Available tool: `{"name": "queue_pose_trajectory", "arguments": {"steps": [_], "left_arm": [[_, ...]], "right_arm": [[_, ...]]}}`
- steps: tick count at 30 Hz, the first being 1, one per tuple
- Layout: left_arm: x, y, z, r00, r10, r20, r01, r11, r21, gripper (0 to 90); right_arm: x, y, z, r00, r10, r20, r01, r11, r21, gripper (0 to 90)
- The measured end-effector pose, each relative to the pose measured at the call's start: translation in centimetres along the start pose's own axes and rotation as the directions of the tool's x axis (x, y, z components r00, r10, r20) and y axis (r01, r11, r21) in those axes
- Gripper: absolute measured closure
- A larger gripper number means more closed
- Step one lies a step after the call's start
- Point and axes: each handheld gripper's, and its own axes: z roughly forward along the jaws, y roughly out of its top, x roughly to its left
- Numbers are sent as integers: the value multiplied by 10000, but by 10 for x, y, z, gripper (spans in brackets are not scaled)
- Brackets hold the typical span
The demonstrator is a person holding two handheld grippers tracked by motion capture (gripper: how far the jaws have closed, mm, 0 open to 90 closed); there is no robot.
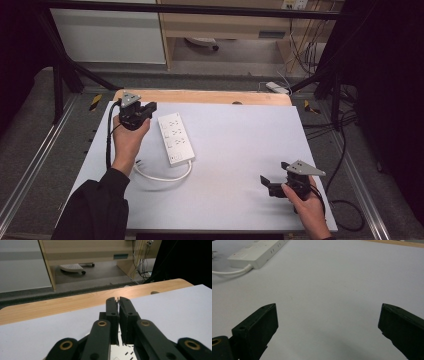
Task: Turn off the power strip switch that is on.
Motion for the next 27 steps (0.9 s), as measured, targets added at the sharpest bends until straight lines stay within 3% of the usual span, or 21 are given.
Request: {"name": "queue_pose_trajectory", "arguments": {"steps": [27], "left_arm": [[6,-1,28,9992,-243,-322,246,9996,103,900]], "right_arm": [[3,2,-1,9999,-64,-149,62,9999,-128,31]]}}
